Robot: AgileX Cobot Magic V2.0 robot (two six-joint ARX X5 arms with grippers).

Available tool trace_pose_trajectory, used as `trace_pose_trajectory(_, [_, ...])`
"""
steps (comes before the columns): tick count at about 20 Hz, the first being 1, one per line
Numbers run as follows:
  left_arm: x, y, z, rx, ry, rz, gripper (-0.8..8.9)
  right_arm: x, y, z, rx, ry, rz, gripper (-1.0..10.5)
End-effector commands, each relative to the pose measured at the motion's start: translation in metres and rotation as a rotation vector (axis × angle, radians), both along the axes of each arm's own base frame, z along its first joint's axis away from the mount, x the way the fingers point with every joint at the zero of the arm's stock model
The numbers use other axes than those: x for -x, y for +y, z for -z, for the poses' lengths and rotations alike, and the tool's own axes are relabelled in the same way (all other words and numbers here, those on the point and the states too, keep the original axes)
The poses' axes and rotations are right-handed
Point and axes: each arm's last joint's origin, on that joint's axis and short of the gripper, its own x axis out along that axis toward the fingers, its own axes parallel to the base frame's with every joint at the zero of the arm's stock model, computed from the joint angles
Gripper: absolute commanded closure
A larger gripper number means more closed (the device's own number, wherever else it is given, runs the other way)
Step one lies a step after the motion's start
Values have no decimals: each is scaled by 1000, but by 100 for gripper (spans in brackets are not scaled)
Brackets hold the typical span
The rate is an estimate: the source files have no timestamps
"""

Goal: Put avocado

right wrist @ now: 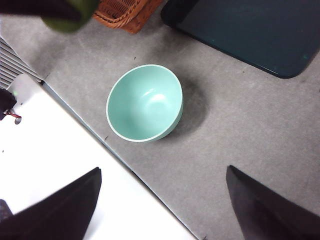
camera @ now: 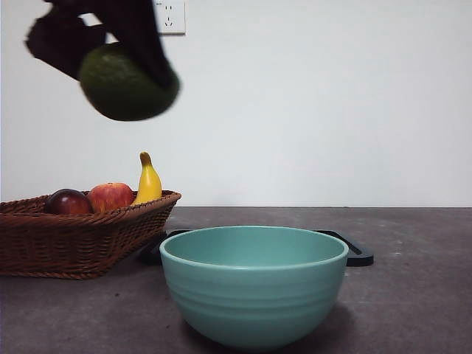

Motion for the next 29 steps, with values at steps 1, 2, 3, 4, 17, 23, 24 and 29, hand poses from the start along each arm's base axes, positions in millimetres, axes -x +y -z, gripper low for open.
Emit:
trace_pose_trajectory(1, [3,-29,9,-8,17,83,607,-1,1,-5,-9,-12,4,547])
trace_pose_trajectory(2, [4,-41,18,-23,32,118,607,-1,1,-5,-8,-12,3,547])
trace_pose_trajectory(3, [5,-54,28,-39,44,148,607,-1,1,-5,-8,-12,3,547])
trace_pose_trajectory(4, [5,-62,35,-49,52,168,607,-1,1,-5,-9,-12,4,547])
trace_pose_trajectory(17, [3,-120,114,-244,39,245,597,-1,1,-5,-8,-12,3,547])
trace_pose_trajectory(23, [5,-121,115,-254,39,265,475,-1,1,-5,-8,-11,3,547])
trace_pose_trajectory(24, [5,-121,115,-254,39,265,463,-1,1,-5,-8,-12,3,547])
trace_pose_trajectory(29, [7,-119,111,-256,53,249,466,-1,1,-5,-8,-11,3,547])
